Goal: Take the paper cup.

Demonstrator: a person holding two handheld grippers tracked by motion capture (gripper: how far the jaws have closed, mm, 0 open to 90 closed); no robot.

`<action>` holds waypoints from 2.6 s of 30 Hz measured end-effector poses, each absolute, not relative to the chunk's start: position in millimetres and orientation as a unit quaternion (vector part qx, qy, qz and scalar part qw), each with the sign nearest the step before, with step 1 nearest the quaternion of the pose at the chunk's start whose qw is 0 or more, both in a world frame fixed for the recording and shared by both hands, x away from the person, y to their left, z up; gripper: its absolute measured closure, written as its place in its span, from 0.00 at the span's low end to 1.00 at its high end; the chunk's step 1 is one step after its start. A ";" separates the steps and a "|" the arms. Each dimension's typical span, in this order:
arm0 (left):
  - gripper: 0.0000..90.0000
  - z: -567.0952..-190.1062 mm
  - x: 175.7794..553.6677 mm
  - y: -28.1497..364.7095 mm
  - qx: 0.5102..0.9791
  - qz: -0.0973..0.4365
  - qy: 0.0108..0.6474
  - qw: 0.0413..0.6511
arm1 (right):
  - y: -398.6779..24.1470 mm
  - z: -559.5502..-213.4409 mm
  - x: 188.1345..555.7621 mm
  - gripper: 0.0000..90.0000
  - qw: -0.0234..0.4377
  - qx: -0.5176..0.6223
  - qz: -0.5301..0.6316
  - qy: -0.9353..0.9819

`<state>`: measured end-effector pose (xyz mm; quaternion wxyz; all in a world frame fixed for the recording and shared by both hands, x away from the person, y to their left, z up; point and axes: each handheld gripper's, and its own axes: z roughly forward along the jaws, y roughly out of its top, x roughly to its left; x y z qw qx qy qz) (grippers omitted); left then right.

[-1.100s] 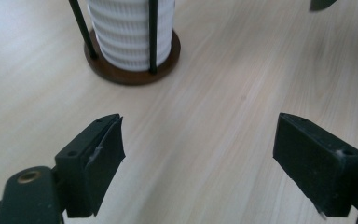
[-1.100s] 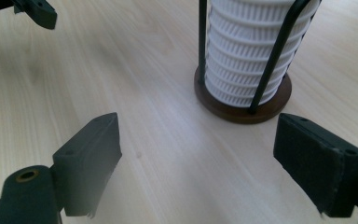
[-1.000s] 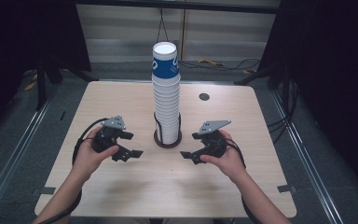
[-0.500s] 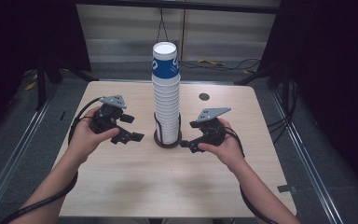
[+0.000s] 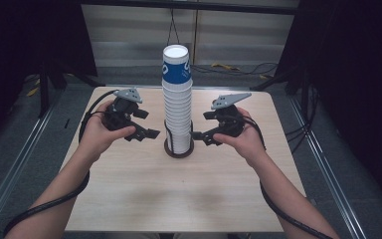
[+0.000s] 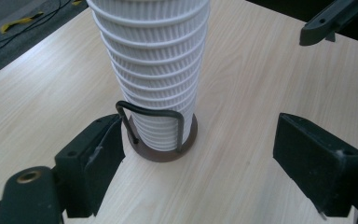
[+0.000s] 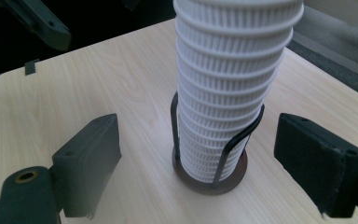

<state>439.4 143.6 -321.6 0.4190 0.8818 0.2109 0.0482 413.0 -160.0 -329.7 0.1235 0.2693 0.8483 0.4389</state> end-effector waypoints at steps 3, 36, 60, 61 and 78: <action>0.18 -320.5 441.9 141.8 0.883 0.052 0.208 0.418 | -157.6 -319.1 415.0 0.15 0.125 0.262 0.434 0.853; 0.17 -296.3 461.4 123.5 0.858 0.069 0.223 0.458 | -146.6 -253.4 447.6 0.15 0.165 0.266 0.456 0.833; 0.17 -293.1 469.9 120.1 0.853 0.070 0.212 0.472 | -109.8 -250.6 477.8 0.14 0.148 0.278 0.499 0.807; 0.17 -292.9 470.0 119.9 0.851 0.070 0.214 0.474 | -108.2 -250.7 478.3 0.14 0.148 0.278 0.499 0.807; 0.17 -285.1 470.1 114.8 0.837 0.086 0.207 0.499 | -103.0 -248.4 479.5 0.16 0.150 0.293 0.494 0.805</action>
